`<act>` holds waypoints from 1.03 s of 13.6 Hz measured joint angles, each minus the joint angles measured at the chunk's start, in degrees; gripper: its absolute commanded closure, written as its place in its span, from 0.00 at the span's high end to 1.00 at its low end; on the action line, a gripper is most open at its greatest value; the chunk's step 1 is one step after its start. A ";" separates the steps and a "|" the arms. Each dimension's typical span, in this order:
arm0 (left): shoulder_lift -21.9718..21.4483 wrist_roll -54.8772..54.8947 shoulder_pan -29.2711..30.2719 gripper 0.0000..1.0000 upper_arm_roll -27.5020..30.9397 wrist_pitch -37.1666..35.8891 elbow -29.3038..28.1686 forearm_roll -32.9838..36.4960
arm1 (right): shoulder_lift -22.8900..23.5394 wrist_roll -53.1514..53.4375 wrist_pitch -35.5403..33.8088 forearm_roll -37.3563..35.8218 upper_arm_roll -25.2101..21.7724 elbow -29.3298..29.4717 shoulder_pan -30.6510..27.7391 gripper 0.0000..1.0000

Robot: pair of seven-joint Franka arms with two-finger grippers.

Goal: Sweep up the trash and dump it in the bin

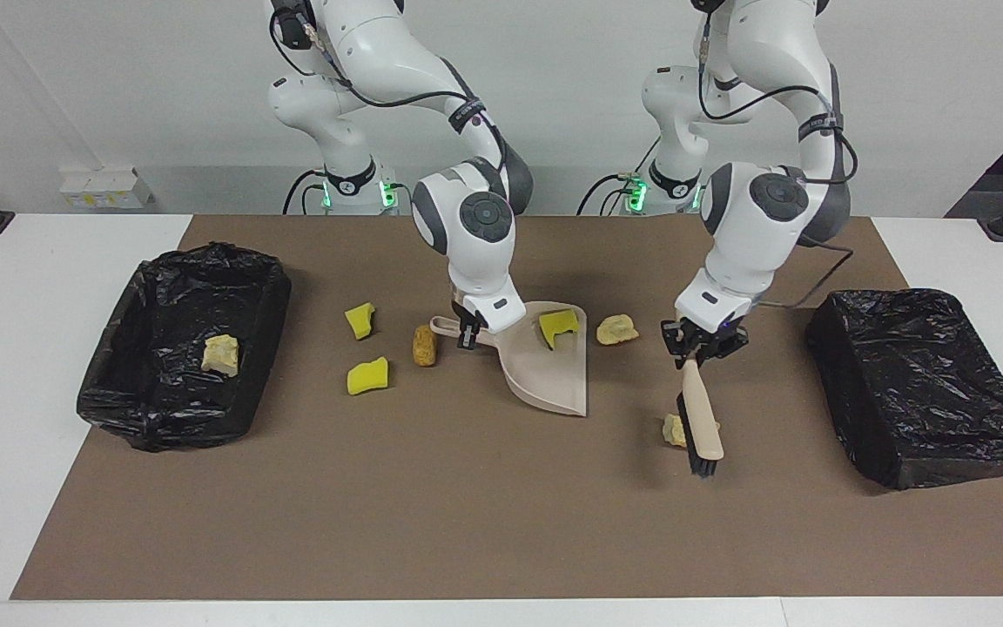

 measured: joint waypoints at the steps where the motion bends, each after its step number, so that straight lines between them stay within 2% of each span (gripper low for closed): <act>1: 2.42 5.72 1.65 0.00 0.07 0.16 2.53 1.21 | -0.74 0.00 0.12 0.00 0.01 -1.26 0.39 0.00; 4: 7.52 16.69 5.19 0.00 0.15 0.16 8.06 10.58 | -2.32 0.01 0.79 0.00 0.04 -3.68 1.70 0.00; 6: 8.52 24.67 6.37 0.00 0.21 0.01 8.75 11.73 | -2.53 0.14 1.07 0.00 0.01 -4.13 1.80 0.00; 8: 8.60 27.72 6.77 0.00 0.19 -1.13 7.98 11.78 | -2.62 0.64 1.16 0.03 0.00 -4.32 1.81 0.00; 10: 7.74 27.42 6.63 0.00 -0.34 -4.86 5.27 11.78 | -3.08 3.62 1.09 0.05 0.02 -4.79 2.18 0.00; 14: -0.78 20.07 4.19 0.00 -1.67 -6.62 -7.33 11.43 | -4.53 9.58 1.21 0.05 0.04 -6.68 3.92 0.00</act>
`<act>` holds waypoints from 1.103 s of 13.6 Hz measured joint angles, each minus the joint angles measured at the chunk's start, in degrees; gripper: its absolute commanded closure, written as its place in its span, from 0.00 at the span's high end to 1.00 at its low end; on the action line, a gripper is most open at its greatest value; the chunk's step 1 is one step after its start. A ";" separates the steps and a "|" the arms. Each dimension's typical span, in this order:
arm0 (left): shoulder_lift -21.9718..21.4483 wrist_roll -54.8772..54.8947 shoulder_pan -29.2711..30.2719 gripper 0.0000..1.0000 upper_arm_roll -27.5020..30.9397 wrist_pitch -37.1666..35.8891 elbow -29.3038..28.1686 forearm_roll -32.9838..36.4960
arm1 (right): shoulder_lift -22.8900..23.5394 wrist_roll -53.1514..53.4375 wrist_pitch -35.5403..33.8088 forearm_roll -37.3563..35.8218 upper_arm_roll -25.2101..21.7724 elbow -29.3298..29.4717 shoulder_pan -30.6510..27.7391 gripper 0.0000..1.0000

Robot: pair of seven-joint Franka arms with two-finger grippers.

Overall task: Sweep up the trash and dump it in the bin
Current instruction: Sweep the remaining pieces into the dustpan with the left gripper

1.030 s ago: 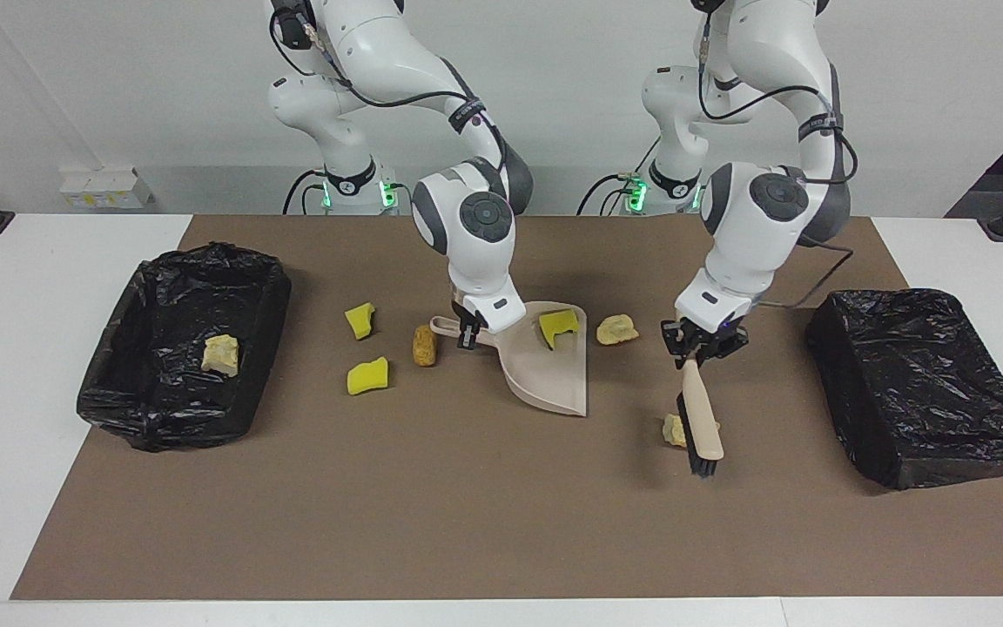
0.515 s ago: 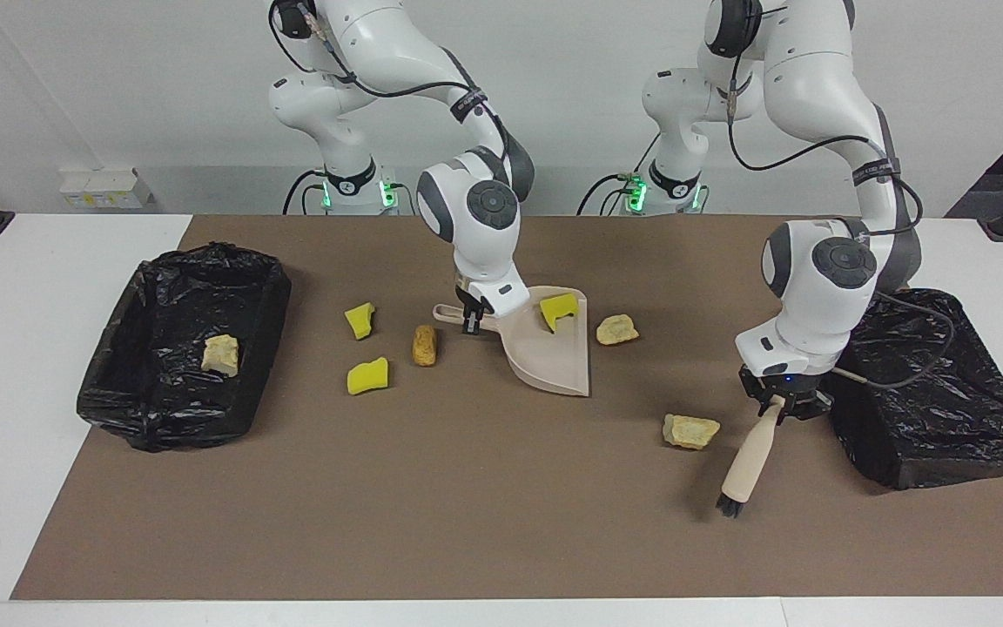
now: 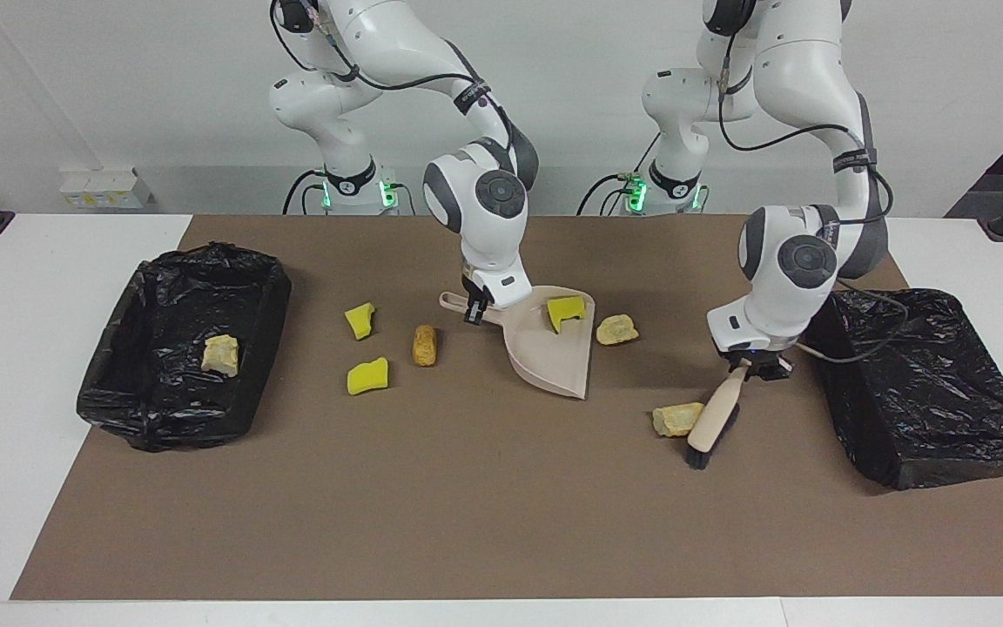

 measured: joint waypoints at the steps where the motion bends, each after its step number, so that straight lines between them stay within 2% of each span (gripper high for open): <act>1: -2.26 -2.49 -1.77 0.00 -0.04 -0.05 -3.07 -0.80 | -0.11 0.04 0.12 0.00 0.00 -0.18 0.08 0.00; 4: -6.47 -11.18 -7.91 0.00 -0.17 -0.50 -8.33 -3.18 | -0.17 -0.30 0.27 0.00 -0.01 -0.42 0.08 0.00; 8: -9.95 -24.92 -17.51 0.00 -0.22 -3.69 -12.15 -7.93 | -0.18 -0.55 0.29 0.00 -0.06 -0.71 0.08 0.00; 11: -11.68 -32.86 -21.75 0.00 -0.12 -5.38 -11.88 -12.83 | -0.30 -0.57 0.29 0.00 -0.07 -0.77 0.08 0.00; 15: -12.12 -39.57 -25.26 0.00 -0.33 -5.37 -7.97 -16.71 | -0.30 -0.94 0.36 0.00 -0.06 -0.81 0.08 0.00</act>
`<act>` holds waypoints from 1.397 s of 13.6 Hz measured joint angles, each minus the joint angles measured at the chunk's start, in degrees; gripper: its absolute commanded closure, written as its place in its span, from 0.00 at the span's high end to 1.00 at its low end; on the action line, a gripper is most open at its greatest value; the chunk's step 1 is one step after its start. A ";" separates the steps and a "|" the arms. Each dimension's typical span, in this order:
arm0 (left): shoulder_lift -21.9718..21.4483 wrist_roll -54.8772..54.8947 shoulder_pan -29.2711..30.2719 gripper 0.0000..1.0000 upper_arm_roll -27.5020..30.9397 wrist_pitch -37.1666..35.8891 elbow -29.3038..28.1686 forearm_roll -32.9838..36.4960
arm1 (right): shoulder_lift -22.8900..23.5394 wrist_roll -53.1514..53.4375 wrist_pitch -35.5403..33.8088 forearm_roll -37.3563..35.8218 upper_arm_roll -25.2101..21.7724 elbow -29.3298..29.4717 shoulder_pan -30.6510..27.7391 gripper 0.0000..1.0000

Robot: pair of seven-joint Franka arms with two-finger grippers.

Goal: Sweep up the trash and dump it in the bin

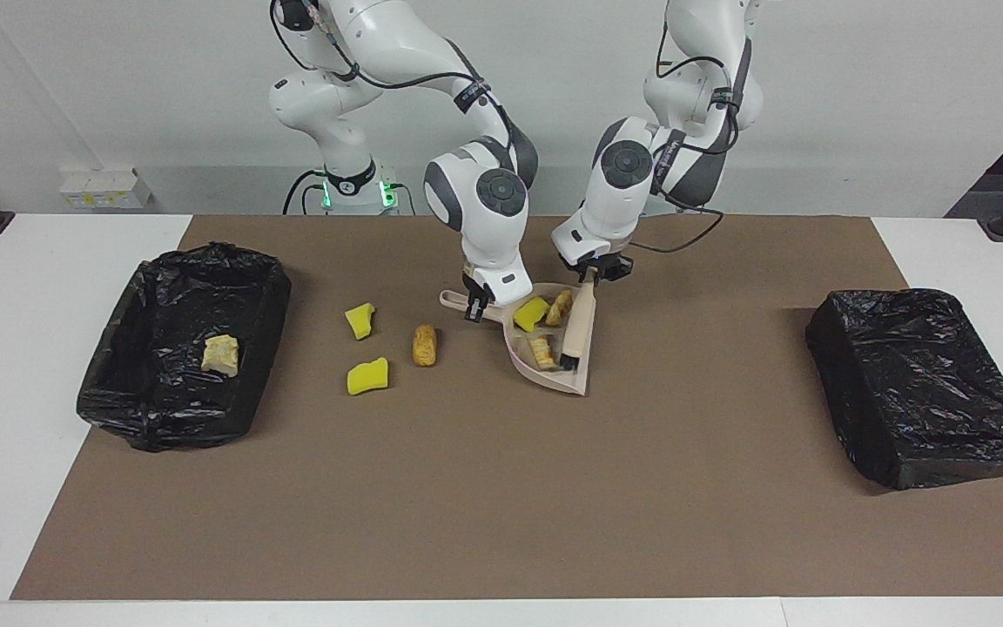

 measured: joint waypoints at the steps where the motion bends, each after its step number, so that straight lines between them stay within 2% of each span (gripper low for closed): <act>1: -0.12 -0.84 -0.01 0.00 0.17 -0.21 1.08 -0.03 | 0.00 -0.02 0.01 0.00 0.00 -0.01 0.00 0.00; 5: -1.31 -2.97 0.40 0.00 1.85 -6.36 3.25 -0.07 | 0.00 -0.03 0.02 0.00 0.00 -0.03 -0.01 0.00; 10: -4.15 -9.70 3.30 0.00 2.13 -10.71 0.61 -0.06 | 0.00 -0.03 0.02 0.04 -0.01 -0.12 -0.06 0.00; 13: -9.56 -10.24 4.43 0.00 2.13 -10.55 -5.82 -0.06 | 0.00 -0.03 0.07 0.07 -0.02 -0.12 -0.14 0.00; 16: -17.29 -14.96 4.02 0.00 1.44 -5.33 -16.45 -0.09 | -0.62 -1.19 0.09 2.54 -0.15 -0.05 -2.41 0.00; 19: -22.72 -21.34 -0.70 0.00 1.09 -3.06 -23.43 -0.27 | -2.89 -5.02 0.09 4.97 -0.31 0.16 -6.00 0.00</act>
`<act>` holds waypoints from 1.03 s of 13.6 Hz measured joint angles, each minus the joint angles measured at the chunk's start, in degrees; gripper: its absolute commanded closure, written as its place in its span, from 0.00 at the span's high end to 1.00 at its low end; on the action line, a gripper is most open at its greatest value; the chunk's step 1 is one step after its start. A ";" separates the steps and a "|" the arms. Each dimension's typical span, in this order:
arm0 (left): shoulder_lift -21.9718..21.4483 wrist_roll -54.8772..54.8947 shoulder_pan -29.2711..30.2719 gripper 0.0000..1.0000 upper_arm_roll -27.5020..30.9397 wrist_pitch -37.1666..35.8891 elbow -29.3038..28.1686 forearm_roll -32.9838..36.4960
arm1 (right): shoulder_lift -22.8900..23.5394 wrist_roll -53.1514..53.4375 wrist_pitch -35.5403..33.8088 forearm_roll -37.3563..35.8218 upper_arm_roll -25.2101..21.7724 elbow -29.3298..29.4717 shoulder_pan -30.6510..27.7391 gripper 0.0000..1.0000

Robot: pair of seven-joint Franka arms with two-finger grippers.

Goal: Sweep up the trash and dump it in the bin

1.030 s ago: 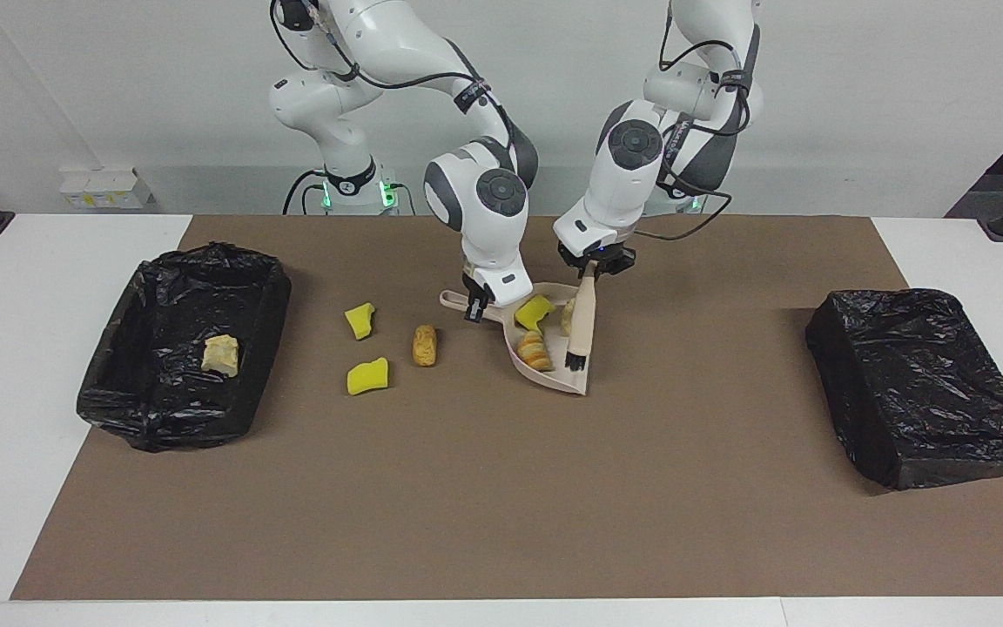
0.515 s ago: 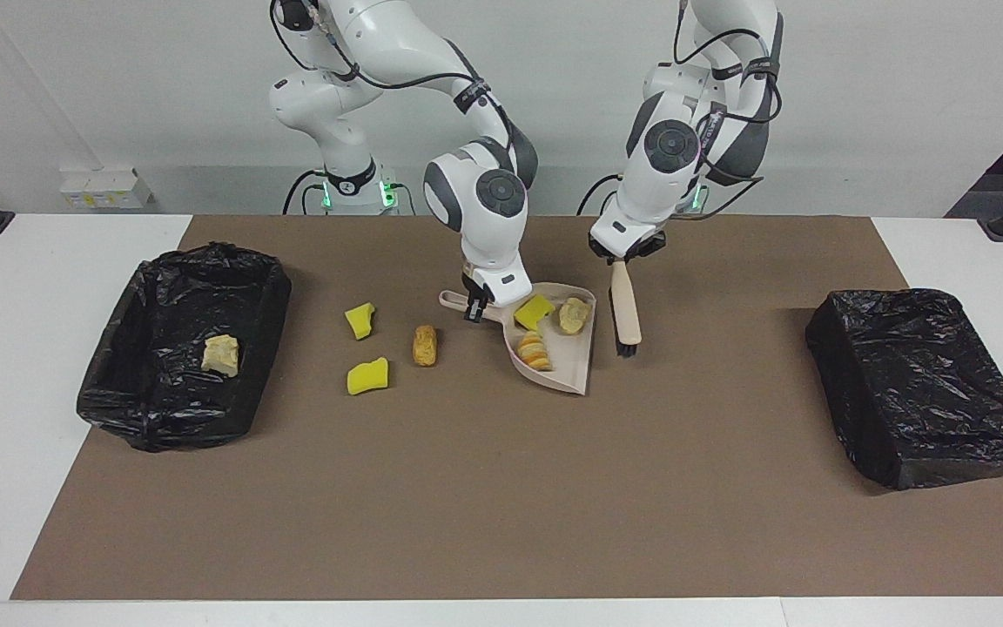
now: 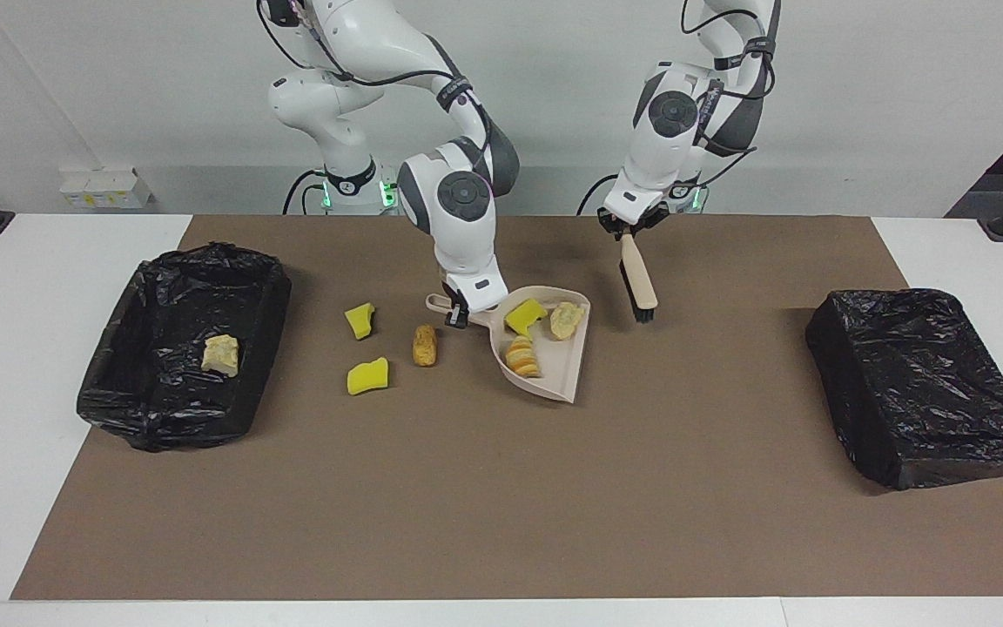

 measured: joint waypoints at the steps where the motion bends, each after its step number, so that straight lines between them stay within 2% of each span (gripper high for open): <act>1: -0.53 -1.86 -2.23 0.00 -0.14 0.94 -1.23 -0.03 | -0.86 -0.57 0.00 0.74 -0.02 0.33 -0.85 0.00; 5: -0.40 -3.50 -6.61 0.00 -0.46 6.23 -5.30 -1.07 | -3.46 -2.00 -1.53 4.79 -0.09 3.05 -5.28 0.00; 8: 1.08 -1.91 -7.22 0.00 -0.27 8.01 -6.76 -1.12 | -3.85 -5.38 -6.94 6.73 -0.21 6.12 -10.48 0.00; 9: 1.51 -0.34 -6.99 0.08 -0.01 8.03 -6.76 -1.12 | -3.86 -6.17 -9.14 6.93 -0.27 7.30 -12.51 0.00; 11: 1.71 2.06 -5.83 0.74 0.54 8.05 -6.72 -1.12 | -3.95 -7.13 -14.09 6.96 -0.47 9.93 -16.85 0.00; 12: 1.76 2.65 -5.37 1.00 0.66 8.05 -6.72 -1.12 | -4.01 -7.50 -16.27 6.93 -0.59 11.01 -18.83 0.00; 14: 2.21 2.95 -4.99 1.00 0.91 8.05 -6.43 -1.12 | -4.12 -9.19 -19.56 5.99 -0.85 12.66 -22.88 0.00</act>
